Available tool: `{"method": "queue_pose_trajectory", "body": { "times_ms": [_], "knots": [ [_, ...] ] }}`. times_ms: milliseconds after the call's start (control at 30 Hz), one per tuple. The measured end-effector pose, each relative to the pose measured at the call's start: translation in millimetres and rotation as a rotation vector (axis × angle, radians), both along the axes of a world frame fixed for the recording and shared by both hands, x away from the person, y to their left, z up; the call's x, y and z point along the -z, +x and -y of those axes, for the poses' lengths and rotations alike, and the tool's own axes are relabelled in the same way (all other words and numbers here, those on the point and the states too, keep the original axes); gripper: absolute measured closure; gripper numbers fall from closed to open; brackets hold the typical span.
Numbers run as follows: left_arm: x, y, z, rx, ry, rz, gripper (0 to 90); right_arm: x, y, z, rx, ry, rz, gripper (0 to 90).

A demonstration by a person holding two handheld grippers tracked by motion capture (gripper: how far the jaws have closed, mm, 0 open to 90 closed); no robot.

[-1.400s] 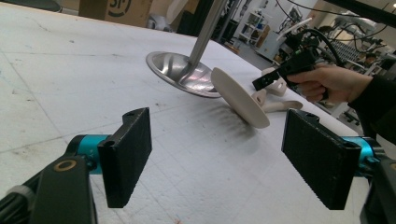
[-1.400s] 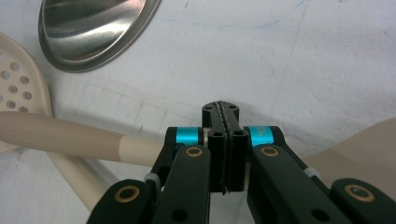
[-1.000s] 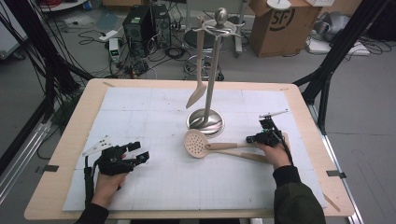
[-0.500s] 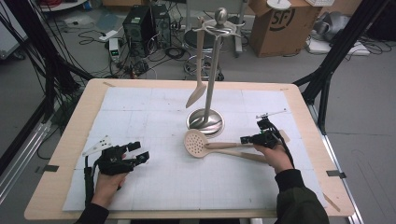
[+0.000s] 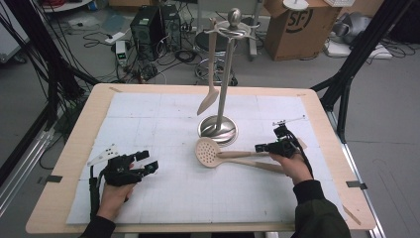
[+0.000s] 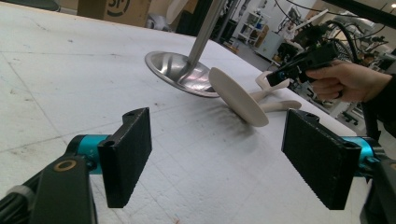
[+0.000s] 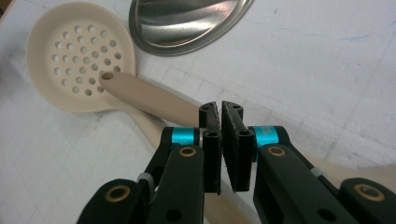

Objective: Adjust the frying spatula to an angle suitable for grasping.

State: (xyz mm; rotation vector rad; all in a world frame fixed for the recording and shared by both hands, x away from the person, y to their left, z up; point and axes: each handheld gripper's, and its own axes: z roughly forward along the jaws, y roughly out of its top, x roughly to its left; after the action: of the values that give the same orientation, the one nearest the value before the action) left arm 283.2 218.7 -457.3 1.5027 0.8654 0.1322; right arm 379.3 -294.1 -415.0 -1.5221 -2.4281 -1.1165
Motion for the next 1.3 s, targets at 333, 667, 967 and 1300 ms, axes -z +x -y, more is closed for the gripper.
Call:
{"method": "queue_pose_trajectory", "body": {
  "times_ms": [333,667,967,1300],
  "knots": [
    [0.0,-0.1,0.1,0.0,0.001,0.0,24.8,0.4,1.5,3.5,0.022,0.007,0.008,64.4],
    [0.1,1.1,0.6,-0.005,-0.002,0.0,24.9,0.3,3.0,7.8,0.024,-0.014,0.017,51.5],
    [0.1,1.2,0.5,-0.005,-0.004,-0.003,24.9,1.6,4.3,8.5,0.018,-0.003,0.013,49.5],
    [0.2,1.3,0.6,-0.005,-0.007,-0.004,24.9,4.0,3.8,0.7,-0.039,0.026,-0.026,56.5]
  ]
}}
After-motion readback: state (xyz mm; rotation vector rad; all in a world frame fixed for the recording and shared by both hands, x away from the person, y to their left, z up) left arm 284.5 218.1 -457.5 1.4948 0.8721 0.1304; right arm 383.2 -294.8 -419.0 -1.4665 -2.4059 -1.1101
